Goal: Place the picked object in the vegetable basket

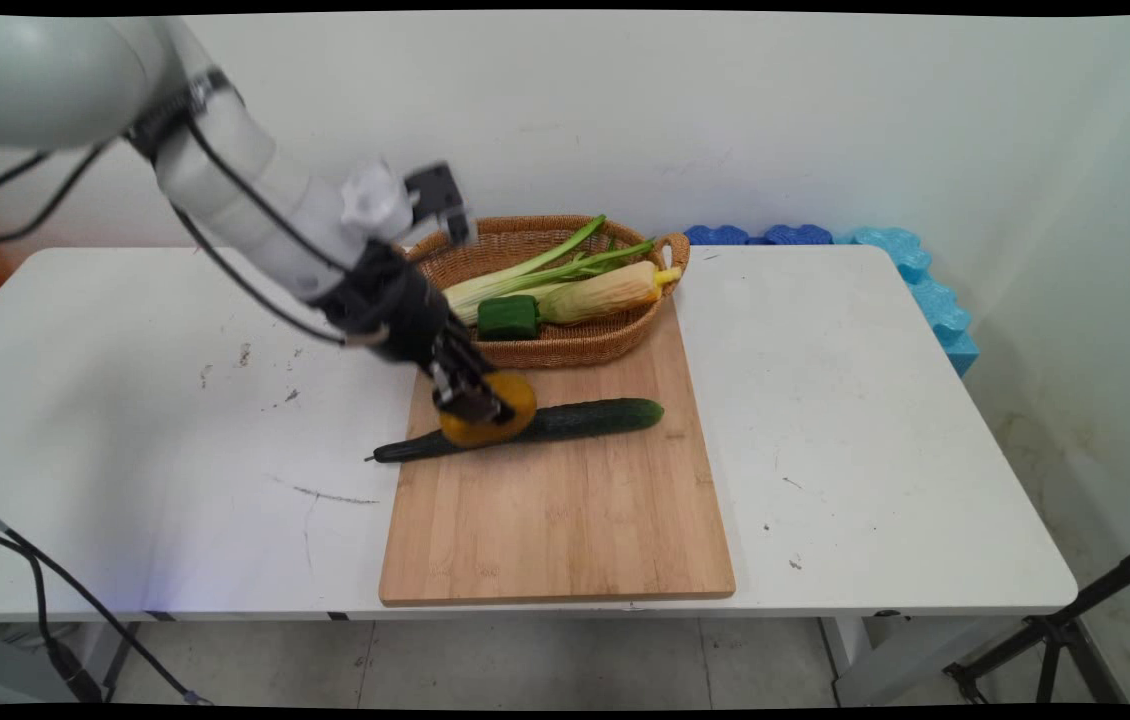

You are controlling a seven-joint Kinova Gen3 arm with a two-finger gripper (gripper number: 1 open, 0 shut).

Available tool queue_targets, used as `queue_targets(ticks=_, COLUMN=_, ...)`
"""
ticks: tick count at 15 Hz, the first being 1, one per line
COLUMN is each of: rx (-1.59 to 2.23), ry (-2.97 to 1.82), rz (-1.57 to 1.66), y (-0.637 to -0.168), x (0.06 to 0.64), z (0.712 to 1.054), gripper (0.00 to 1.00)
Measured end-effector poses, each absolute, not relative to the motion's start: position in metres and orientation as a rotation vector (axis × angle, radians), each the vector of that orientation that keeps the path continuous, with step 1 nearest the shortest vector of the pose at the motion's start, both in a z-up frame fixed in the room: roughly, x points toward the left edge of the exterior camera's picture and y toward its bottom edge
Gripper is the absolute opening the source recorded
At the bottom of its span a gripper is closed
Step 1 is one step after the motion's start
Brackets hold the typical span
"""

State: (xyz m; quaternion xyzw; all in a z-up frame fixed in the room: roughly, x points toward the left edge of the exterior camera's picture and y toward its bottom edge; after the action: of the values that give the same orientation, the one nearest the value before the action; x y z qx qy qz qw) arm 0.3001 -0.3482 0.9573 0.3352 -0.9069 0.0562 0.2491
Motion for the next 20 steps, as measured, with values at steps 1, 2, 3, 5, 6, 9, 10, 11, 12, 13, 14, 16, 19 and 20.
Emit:
queue_targets(ticks=1, rx=0.910, ry=-2.465, rz=0.180, y=-0.355, x=0.302, z=0.970, gripper=0.00)
queue_targets(ticks=2, rx=0.910, ry=-2.460, rz=0.206, y=-0.362, x=0.304, z=0.982, gripper=0.00)
queue_targets(ticks=3, rx=0.911, ry=-2.455, rz=0.234, y=-0.370, x=0.307, z=0.992, gripper=0.00)
queue_targets(ticks=5, rx=0.921, ry=-2.443, rz=0.289, y=-0.388, x=0.313, z=1.010, gripper=0.00)
queue_targets(ticks=6, rx=0.928, ry=-2.439, rz=0.311, y=-0.396, x=0.316, z=1.016, gripper=0.00)
queue_targets(ticks=9, rx=0.962, ry=-2.427, rz=0.374, y=-0.425, x=0.322, z=1.024, gripper=0.00)
queue_targets(ticks=10, rx=0.978, ry=-2.424, rz=0.389, y=-0.437, x=0.324, z=1.023, gripper=0.00)
queue_targets(ticks=11, rx=0.989, ry=-2.423, rz=0.399, y=-0.445, x=0.325, z=1.021, gripper=0.00)
queue_targets(ticks=12, rx=1.000, ry=-2.425, rz=0.407, y=-0.455, x=0.326, z=1.016, gripper=0.00)
queue_targets(ticks=13, rx=0.999, ry=-2.433, rz=0.415, y=-0.466, x=0.326, z=1.011, gripper=0.00)
queue_targets(ticks=14, rx=0.994, ry=-2.441, rz=0.419, y=-0.474, x=0.326, z=1.006, gripper=0.00)
queue_targets(ticks=16, rx=0.969, ry=-2.457, rz=0.418, y=-0.494, x=0.323, z=0.992, gripper=0.00)
queue_targets(ticks=19, rx=0.929, ry=-2.470, rz=0.390, y=-0.515, x=0.315, z=0.972, gripper=0.00)
queue_targets(ticks=20, rx=0.916, ry=-2.472, rz=0.380, y=-0.519, x=0.313, z=0.966, gripper=0.00)
